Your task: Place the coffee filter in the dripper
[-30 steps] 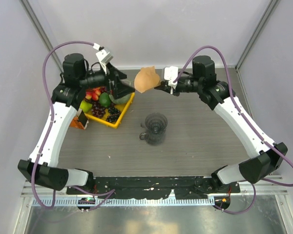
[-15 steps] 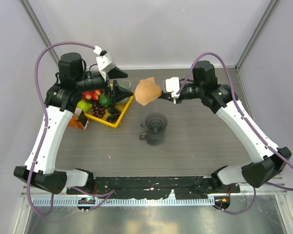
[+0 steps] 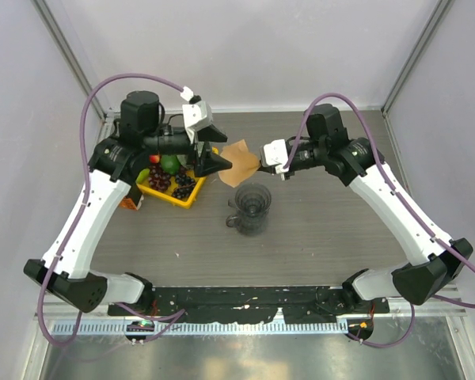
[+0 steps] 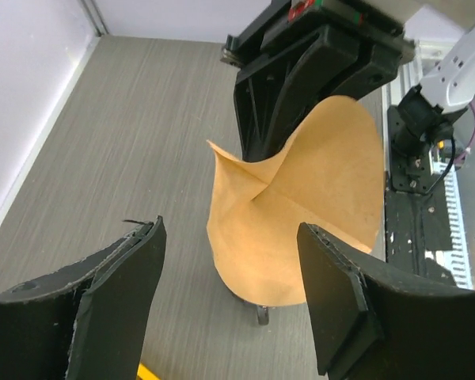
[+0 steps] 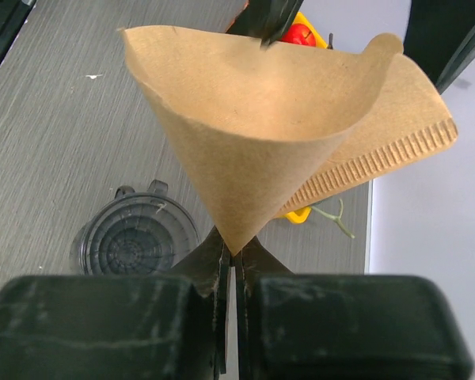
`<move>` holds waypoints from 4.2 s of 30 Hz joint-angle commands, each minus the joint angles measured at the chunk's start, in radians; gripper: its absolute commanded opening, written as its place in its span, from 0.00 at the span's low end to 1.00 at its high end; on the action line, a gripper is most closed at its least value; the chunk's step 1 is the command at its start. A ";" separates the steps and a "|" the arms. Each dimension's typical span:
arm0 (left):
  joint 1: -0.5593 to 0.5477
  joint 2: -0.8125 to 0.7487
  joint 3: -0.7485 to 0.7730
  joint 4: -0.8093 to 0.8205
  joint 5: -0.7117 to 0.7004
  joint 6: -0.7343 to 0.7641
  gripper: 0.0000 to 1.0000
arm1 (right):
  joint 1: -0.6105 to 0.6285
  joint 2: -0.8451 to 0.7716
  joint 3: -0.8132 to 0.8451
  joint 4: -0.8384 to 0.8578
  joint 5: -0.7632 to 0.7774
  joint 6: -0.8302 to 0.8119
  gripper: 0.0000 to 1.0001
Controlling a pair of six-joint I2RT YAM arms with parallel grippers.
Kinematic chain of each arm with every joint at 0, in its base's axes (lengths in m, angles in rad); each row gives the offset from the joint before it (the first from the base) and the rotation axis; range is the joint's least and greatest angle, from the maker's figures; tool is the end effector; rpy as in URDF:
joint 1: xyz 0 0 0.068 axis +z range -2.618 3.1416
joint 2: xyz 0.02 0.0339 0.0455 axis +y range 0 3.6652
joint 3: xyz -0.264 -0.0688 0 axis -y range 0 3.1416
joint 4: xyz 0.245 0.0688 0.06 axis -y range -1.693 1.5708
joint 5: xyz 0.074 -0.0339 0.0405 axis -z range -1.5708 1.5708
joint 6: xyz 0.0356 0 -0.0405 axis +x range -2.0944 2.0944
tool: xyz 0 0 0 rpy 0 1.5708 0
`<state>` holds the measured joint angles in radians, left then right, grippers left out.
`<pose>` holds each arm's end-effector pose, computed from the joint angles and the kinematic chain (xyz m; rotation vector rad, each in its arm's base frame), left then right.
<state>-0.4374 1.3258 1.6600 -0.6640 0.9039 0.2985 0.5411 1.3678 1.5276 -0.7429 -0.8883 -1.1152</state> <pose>0.2224 -0.1349 0.4756 1.2112 1.4325 -0.9462 0.2254 0.1677 0.4172 -1.7363 0.9303 0.5800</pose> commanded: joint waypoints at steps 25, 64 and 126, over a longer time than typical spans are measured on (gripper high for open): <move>-0.008 0.041 -0.098 0.314 -0.146 -0.470 0.00 | -0.055 -0.032 -0.061 0.371 0.063 0.348 0.95; -0.006 0.079 -0.052 0.253 -0.115 -0.470 0.03 | -0.026 -0.024 -0.012 0.399 0.065 0.350 0.43; -0.017 -0.111 -0.284 0.365 0.006 0.053 0.00 | -0.061 0.013 0.117 0.269 -0.123 0.515 0.46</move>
<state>-0.4507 1.2453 1.3865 -0.3466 0.9257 0.3431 0.4969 1.4124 1.5826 -0.4984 -1.0275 -0.6434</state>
